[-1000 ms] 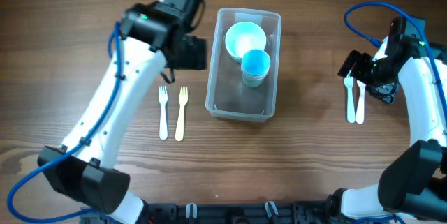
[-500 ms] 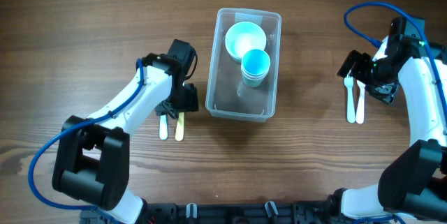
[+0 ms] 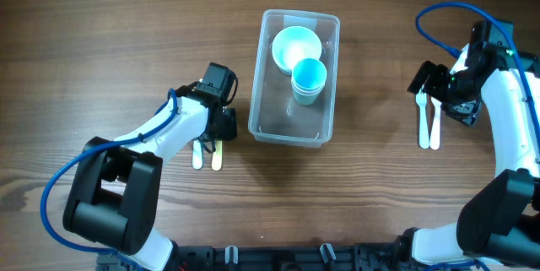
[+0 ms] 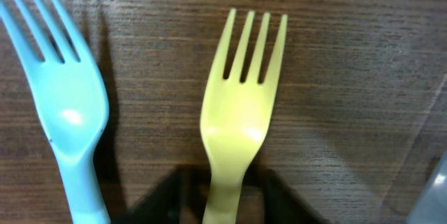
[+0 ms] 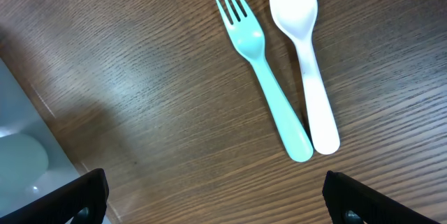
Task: Pack container
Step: 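Grasp the yellow fork and drop it into the container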
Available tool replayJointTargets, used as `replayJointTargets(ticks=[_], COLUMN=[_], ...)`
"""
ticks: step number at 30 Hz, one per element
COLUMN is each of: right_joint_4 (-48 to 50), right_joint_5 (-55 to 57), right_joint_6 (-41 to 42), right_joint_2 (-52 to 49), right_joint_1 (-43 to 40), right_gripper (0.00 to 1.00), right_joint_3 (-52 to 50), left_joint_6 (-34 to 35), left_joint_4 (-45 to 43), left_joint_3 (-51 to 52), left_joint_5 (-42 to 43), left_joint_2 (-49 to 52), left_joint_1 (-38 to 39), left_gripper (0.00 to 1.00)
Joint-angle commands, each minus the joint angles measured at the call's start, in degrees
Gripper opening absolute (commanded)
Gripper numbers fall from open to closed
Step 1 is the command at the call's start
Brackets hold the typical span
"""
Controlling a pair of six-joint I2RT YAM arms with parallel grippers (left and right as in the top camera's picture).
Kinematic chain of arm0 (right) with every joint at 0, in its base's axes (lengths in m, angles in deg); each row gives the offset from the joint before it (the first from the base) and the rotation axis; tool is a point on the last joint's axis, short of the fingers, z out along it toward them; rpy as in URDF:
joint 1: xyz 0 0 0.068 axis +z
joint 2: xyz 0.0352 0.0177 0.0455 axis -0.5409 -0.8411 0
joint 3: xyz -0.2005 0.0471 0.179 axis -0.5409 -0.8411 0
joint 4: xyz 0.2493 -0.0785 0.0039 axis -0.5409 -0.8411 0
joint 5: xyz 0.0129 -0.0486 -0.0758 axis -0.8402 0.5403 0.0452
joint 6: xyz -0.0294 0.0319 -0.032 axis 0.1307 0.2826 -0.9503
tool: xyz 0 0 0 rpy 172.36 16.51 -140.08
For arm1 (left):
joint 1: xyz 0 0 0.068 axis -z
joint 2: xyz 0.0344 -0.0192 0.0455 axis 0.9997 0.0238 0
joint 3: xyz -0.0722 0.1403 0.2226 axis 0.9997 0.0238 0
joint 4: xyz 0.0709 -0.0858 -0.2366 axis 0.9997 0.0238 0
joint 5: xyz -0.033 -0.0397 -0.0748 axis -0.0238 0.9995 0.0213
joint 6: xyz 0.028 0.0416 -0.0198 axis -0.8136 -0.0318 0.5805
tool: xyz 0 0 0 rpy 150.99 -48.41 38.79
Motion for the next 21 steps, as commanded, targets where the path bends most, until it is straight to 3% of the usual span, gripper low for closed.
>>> replayJointTargets(ticks=[1,2,7,12,15,19,21], right_joint_4=[-0.09,-0.09,-0.09,-0.07,-0.02,-0.07,-0.11], right_joint_5=[-0.52,-0.52,-0.55,-0.55,-0.55,-0.52,-0.52], right_joint_6=[-0.09,-0.09,-0.09,-0.04,0.02,0.02,0.02], right_joint_2=[-0.70,-0.70,-0.70,-0.70,-0.70,-0.70,-0.70], right_joint_1=[0.35,0.35,0.35,0.35,0.35,0.35,0.35], right_gripper=[1.00,1.00,1.00,1.00,1.00,1.00,1.00], right_joint_3=[-0.11,-0.11,-0.11,-0.09,-0.09,-0.09,-0.09], left_joint_6=[-0.02,-0.02,0.00,-4.39,-11.78,-21.24,-31.85], left_joint_4=[-0.15,-0.13,1.97,10.23,9.03,4.28,4.15], left_joint_3=[0.70,0.70,-0.55,-11.82,-17.03,-17.22,-17.22], left_joint_5=[-0.35,-0.35,-0.79,-0.52,-0.33,-0.33,1.44], left_joint_2=[0.07,0.07,-2.56,-14.01,-19.80,-18.67,-14.80], left_joint_1=[-0.28,-0.28,-0.28,0.44,5.42,13.51,16.61], left_gripper=[0.10,0.04,0.04,0.04,0.04,0.04,0.04])
